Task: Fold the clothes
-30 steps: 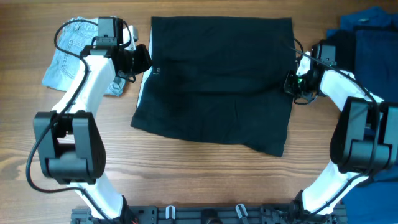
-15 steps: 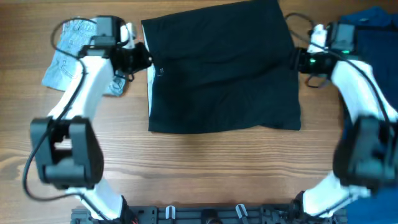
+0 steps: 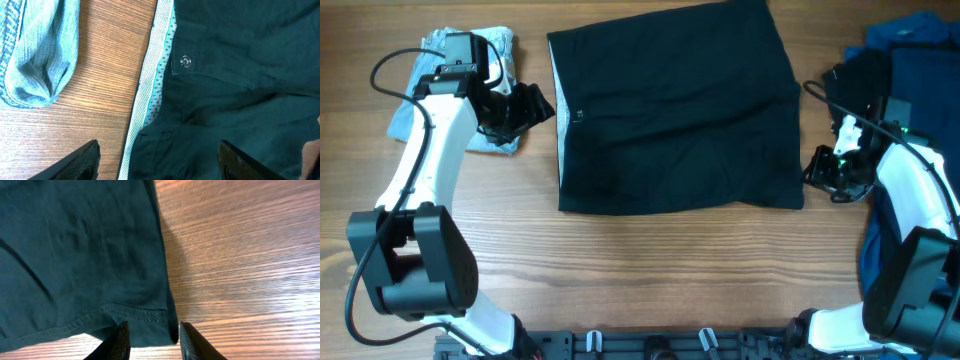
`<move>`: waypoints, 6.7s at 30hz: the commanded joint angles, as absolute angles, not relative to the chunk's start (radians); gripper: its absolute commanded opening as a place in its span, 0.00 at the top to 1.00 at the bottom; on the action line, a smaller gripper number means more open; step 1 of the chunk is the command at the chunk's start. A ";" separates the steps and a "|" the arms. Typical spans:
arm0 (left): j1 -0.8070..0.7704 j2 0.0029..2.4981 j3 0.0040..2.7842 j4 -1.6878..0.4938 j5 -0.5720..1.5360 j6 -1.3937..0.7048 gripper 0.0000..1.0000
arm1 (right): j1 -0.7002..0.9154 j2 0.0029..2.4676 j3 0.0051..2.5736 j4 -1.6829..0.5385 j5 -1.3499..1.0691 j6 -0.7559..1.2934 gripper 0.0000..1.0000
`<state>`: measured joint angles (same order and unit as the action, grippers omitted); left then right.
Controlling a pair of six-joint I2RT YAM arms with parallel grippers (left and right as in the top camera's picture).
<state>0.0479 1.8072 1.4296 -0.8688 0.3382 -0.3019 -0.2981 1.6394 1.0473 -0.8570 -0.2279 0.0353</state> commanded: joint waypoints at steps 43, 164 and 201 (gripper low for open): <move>-0.037 1.819 1.047 -0.904 0.489 -0.160 0.48 | -0.313 1.639 0.958 -0.665 -0.177 0.108 0.96; 0.002 1.819 0.940 -0.756 0.582 -0.115 0.96 | -0.356 1.681 0.911 -0.680 -0.087 0.115 0.96; -0.065 2.065 1.270 -0.180 0.488 -0.279 0.48 | -0.357 1.681 1.283 -0.606 -0.360 -0.025 0.00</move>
